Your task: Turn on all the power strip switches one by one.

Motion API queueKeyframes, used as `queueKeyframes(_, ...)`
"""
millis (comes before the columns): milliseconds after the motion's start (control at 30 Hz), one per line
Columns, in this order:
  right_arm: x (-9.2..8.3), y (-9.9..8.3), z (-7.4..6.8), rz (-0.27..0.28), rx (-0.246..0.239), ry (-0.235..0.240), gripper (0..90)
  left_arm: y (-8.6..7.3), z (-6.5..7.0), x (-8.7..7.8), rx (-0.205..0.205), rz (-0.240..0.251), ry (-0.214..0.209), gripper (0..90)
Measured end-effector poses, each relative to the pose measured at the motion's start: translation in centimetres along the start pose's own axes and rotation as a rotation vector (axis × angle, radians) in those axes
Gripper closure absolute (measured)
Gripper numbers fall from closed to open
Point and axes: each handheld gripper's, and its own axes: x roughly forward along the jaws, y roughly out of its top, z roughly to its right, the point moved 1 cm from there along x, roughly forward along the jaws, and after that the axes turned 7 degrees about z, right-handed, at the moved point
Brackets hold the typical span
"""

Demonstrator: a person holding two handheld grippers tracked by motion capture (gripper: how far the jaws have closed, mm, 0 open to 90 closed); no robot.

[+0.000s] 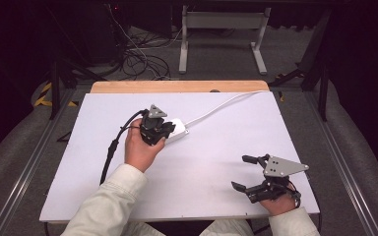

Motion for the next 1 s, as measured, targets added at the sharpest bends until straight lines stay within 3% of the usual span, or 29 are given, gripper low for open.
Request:
queueKeyframes(300,0.0,0.0,0.0,-0.002,0.002,-0.002,10.3,0.1,1.0,-3.6,0.012,0.119,-0.03,58.4)
queueKeyframes(500,-0.1,0.0,0.0,-0.003,0.002,-0.005,10.3,-1.4,1.3,-6.4,0.016,0.211,-0.032,47.6)
queueKeyframes(600,0.0,0.0,-0.1,-0.002,0.002,-0.005,10.3,-2.6,1.1,-7.7,0.002,0.256,-0.044,43.7)
queueKeyframes(667,0.0,0.0,-0.1,-0.004,0.001,-0.006,10.3,-3.4,1.0,-8.4,-0.034,0.258,-0.048,40.7)
queueKeyframes(733,0.0,0.0,-0.1,-0.005,-0.001,-0.008,10.4,-4.1,0.8,-9.1,-0.012,0.294,-0.062,40.0)
queueKeyframes(800,-0.1,0.0,-0.2,-0.005,-0.002,-0.009,10.3,-4.9,0.8,-9.8,0.042,0.324,-0.054,35.6)
queueKeyframes(1000,-0.1,0.0,-0.2,-0.004,-0.001,-0.013,10.3,-7.2,0.7,-11.6,0.077,0.347,-0.041,28.1)
